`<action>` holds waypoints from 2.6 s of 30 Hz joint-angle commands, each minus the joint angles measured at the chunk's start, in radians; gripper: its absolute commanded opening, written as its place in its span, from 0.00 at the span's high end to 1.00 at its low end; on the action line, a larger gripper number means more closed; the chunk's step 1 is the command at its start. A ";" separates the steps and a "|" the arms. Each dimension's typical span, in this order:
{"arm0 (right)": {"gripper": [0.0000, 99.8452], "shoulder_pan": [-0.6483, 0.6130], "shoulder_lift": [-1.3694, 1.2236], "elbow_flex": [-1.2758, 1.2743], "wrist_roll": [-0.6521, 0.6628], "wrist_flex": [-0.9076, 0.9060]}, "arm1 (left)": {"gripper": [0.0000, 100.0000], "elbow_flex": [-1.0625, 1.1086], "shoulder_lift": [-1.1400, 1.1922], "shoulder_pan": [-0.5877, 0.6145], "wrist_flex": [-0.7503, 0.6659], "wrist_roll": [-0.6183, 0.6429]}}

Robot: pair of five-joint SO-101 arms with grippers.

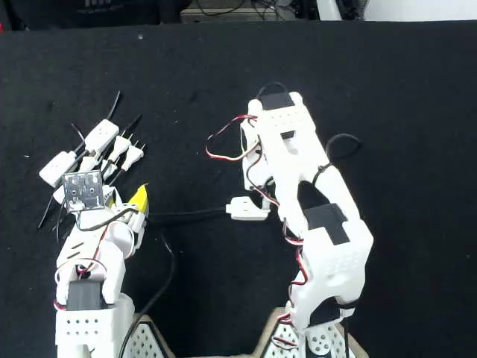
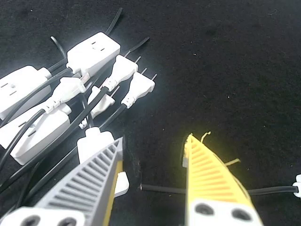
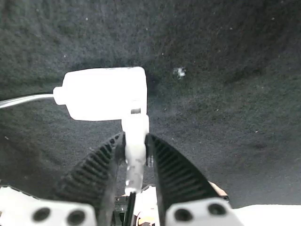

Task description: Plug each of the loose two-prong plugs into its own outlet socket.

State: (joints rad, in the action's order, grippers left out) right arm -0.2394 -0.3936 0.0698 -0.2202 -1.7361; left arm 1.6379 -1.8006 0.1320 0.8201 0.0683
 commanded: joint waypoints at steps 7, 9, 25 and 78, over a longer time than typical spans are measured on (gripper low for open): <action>0.99 -0.017 -0.008 0.039 -0.040 -0.028 | 0.79 -0.019 -0.008 0.002 -0.021 0.009; 0.99 -0.017 -0.008 0.041 -0.041 -0.028 | 0.79 -0.019 -0.008 0.002 -0.021 0.009; 0.99 -0.058 -0.008 0.047 -0.046 -0.025 | 0.79 -0.019 -0.008 0.005 -0.018 0.009; 0.99 -0.064 -0.202 0.197 0.095 -0.025 | 0.79 -0.019 -0.008 0.001 -0.014 0.009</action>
State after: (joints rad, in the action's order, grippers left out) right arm -0.2839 -0.6084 0.2279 -0.1910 -1.7377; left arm 1.6379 -1.8006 0.1320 0.8201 0.0683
